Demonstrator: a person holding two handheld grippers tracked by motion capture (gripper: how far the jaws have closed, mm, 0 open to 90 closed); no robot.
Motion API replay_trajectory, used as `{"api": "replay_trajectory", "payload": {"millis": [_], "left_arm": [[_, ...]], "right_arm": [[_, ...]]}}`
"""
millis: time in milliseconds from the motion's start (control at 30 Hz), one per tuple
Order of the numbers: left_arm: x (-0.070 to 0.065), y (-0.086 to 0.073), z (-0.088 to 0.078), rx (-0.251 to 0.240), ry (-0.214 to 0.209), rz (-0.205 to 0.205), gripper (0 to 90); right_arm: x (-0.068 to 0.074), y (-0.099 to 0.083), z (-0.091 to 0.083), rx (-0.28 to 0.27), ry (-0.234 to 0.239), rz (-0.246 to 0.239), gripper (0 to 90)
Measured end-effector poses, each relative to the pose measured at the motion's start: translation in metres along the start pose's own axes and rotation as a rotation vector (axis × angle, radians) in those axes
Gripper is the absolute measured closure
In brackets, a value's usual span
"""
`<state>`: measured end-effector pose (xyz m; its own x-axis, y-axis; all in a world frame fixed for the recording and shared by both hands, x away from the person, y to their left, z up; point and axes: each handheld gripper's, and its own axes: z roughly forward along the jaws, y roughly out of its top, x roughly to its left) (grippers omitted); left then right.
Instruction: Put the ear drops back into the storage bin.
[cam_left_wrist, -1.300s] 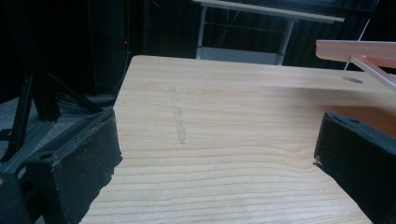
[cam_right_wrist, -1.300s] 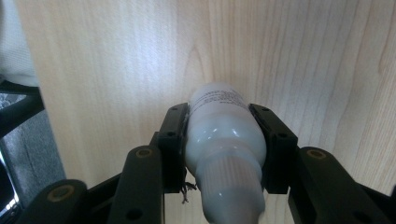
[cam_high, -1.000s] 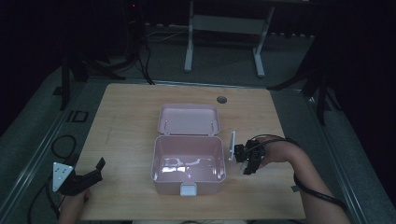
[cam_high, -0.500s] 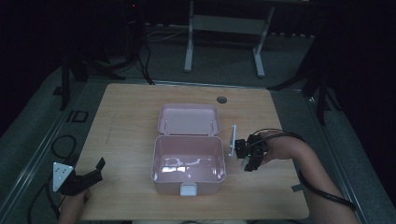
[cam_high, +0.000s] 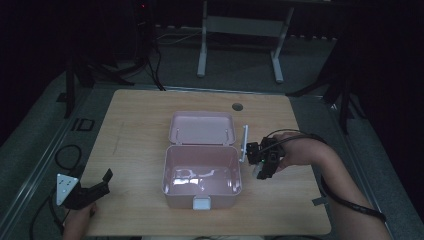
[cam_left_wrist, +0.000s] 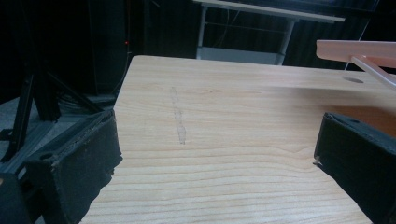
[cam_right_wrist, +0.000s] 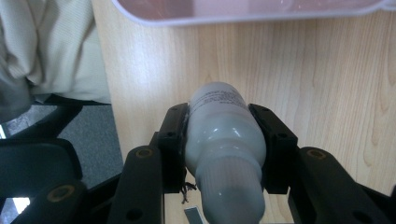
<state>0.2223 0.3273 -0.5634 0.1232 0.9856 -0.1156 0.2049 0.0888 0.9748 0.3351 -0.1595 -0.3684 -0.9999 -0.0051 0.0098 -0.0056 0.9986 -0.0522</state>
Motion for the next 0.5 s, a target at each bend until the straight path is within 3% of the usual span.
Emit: {"api": "replay_trajectory", "payload": {"millis": [500], "left_arm": [[0.0, 0.0, 0.0, -0.001, -0.001, 0.0, 0.5]], "right_arm": [[0.003, 0.029, -0.014, 0.007, -0.008, -0.02, 59.7]]}}
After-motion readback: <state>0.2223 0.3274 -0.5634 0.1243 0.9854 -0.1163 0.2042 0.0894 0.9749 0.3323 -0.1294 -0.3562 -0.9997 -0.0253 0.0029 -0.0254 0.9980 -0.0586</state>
